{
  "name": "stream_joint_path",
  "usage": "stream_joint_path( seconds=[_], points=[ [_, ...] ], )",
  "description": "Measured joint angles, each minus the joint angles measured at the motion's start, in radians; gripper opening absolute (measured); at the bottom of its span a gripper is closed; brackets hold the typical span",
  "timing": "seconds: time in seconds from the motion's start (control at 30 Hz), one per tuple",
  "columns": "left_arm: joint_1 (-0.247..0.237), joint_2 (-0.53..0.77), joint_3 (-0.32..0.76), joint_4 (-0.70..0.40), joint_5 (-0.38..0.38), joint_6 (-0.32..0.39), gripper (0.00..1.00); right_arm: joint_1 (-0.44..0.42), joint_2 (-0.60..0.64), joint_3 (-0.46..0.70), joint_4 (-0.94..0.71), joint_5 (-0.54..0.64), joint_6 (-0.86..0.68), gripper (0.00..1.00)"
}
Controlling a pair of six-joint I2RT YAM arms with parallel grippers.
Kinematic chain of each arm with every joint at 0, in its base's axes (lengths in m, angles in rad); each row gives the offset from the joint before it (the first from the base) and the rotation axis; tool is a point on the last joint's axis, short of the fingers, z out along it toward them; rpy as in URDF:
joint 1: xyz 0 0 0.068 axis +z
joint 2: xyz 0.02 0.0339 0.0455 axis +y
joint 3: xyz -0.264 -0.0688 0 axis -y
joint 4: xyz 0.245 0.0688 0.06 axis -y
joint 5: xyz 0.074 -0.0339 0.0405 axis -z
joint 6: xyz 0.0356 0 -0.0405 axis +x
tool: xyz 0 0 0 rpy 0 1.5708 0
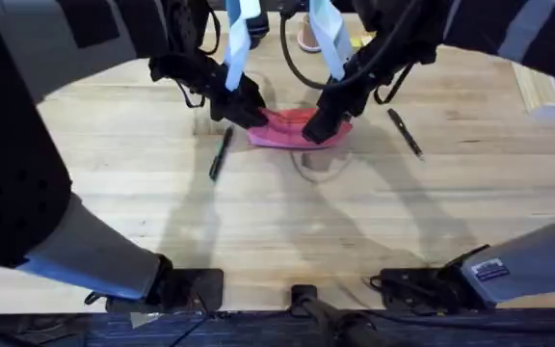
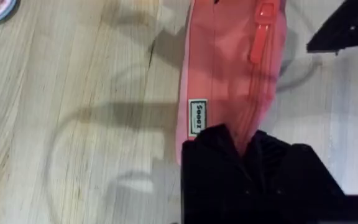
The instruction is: Unzip the bag, pick up the pens from the table one at a time and place them inside, then zip the bag closed.
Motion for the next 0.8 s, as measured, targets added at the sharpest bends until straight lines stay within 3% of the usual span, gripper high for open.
stream_joint_path(
  seconds=[0.57,0.8],
  points=[
    [0.0,0.0,0.0,0.0,0.0,0.0,0.042,0.001,0.013,0.0,0.003,0.0,-0.002,0.493],
    [0.0,0.0,0.0,0.0,0.0,0.0,0.042,0.001,0.015,0.0,0.003,-0.004,-0.002,0.385]
  ],
)
